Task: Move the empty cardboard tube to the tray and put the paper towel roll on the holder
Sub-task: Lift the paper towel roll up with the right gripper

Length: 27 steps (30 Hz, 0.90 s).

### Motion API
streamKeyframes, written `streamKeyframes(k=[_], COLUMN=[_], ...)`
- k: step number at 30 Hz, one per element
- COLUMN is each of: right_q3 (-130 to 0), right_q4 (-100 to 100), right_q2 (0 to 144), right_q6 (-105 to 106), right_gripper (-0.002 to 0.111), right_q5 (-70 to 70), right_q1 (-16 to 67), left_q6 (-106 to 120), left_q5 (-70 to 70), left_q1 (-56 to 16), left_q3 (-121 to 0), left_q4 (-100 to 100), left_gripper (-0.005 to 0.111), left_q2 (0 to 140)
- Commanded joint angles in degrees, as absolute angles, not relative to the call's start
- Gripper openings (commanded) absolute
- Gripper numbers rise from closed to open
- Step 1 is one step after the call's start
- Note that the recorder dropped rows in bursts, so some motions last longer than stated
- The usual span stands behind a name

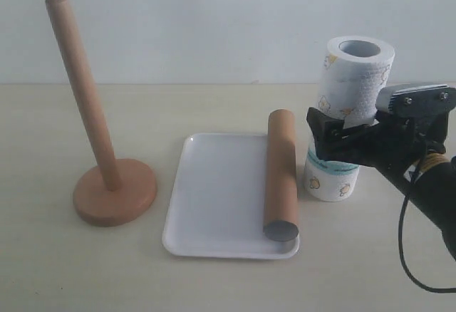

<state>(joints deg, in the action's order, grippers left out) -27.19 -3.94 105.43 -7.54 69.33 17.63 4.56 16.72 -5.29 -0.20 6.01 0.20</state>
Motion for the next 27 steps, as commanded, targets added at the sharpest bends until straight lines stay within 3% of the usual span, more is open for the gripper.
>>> streamKeyframes(k=[1, 14, 17, 20, 26, 27], right_q3=[-29.4, -32.1, -32.1, -32.1, -32.1, -32.1], right_q4=[-1.6, 0.0, 0.9, 0.9, 0.0, -0.6], right_q2=[108.5, 111.3, 111.3, 111.3, 111.3, 111.3], right_q6=[-7.4, -7.0, -7.0, -7.0, -7.0, -7.4], right_gripper=[0.105, 0.105, 0.098, 0.076, 0.004, 0.000], right_q5=[70.0, 70.0, 70.0, 69.4, 68.5, 68.7], right_q1=[17.7, 17.7, 17.7, 17.7, 17.7, 17.7], left_q6=[4.4, 4.4, 4.4, 4.4, 4.4, 4.4], left_q5=[16.8, 16.8, 16.8, 16.8, 16.8, 16.8], left_q1=[-5.2, -5.2, -5.2, -5.2, -5.2, -5.2], left_q3=[0.0, 0.0, 0.0, 0.0, 0.0, 0.0], left_q4=[5.9, 5.9, 5.9, 5.9, 5.9, 5.9], left_gripper=[0.004, 0.004, 0.004, 0.004, 0.004, 0.004], left_q2=[0.0, 0.0, 0.0, 0.0, 0.0, 0.0])
